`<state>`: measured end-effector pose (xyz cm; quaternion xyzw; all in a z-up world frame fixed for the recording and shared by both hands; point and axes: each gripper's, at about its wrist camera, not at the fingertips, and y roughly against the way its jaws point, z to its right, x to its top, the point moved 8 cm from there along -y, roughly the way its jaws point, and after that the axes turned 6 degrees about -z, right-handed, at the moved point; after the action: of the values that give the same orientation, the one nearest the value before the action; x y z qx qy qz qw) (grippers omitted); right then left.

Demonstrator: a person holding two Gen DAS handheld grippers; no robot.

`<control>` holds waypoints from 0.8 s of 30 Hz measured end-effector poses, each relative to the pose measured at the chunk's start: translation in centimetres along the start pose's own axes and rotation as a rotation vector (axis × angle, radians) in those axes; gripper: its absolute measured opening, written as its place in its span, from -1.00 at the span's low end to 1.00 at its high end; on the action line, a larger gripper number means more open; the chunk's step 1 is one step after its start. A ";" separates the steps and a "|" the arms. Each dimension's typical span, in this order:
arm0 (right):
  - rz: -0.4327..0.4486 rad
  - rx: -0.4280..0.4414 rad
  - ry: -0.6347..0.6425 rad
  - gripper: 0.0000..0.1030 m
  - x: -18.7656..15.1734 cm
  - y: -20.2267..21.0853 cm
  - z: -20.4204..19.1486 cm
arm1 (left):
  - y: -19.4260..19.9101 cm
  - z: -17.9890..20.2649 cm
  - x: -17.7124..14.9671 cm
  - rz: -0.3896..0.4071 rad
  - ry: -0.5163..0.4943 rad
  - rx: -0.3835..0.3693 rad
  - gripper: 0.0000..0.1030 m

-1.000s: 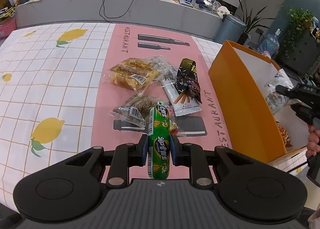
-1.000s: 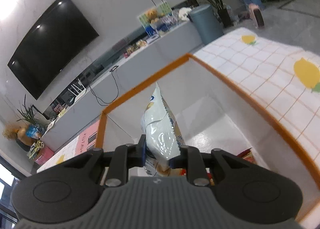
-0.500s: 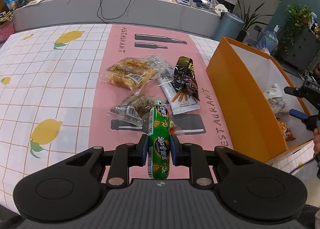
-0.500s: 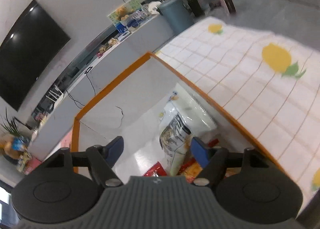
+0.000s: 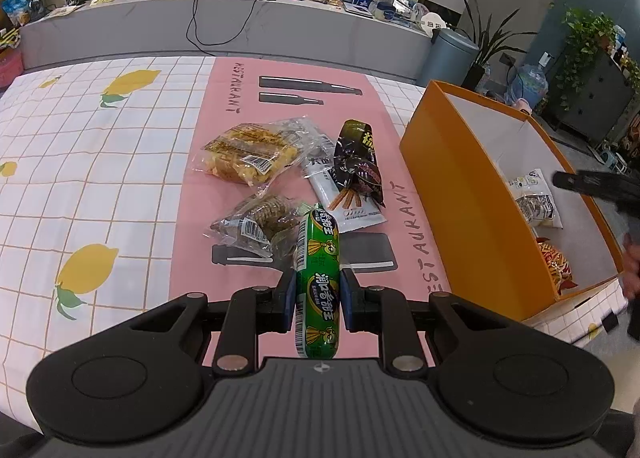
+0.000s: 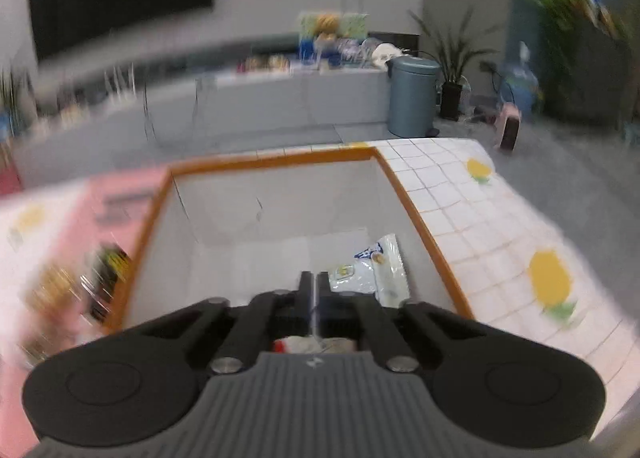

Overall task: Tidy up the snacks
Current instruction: 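Lower the white-blue bag into the orange box and open the right tool, then carry the green sausage stick into the orange box and open the left tool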

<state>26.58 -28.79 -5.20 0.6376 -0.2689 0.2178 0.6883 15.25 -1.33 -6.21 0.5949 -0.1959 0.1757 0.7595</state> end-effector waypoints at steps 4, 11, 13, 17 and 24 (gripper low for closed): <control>-0.195 -0.073 0.099 -1.00 -0.3 -4.8 0.1 | -0.1 0.2 -0.1 0.000 -0.018 0.007 -0.52; -0.391 -0.041 0.123 -1.00 -1.9 -8.5 1.3 | -0.2 0.1 0.0 0.001 -0.015 0.009 -0.52; -0.408 -0.026 0.107 -1.00 -1.6 -8.5 1.6 | -0.1 0.2 -0.1 0.000 -0.018 0.009 -0.52; -0.308 0.008 0.051 -1.00 -0.8 -6.5 2.6 | 0.2 0.4 -0.1 0.004 -0.025 0.003 -0.52; -0.038 0.143 -0.276 -1.00 -2.6 1.9 6.3 | 1.0 1.3 0.2 0.026 -0.026 -0.015 -0.52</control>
<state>22.83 -34.79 -5.14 0.7140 -0.3324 0.1338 0.6015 14.81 -2.38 -4.93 0.5887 -0.2147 0.1762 0.7591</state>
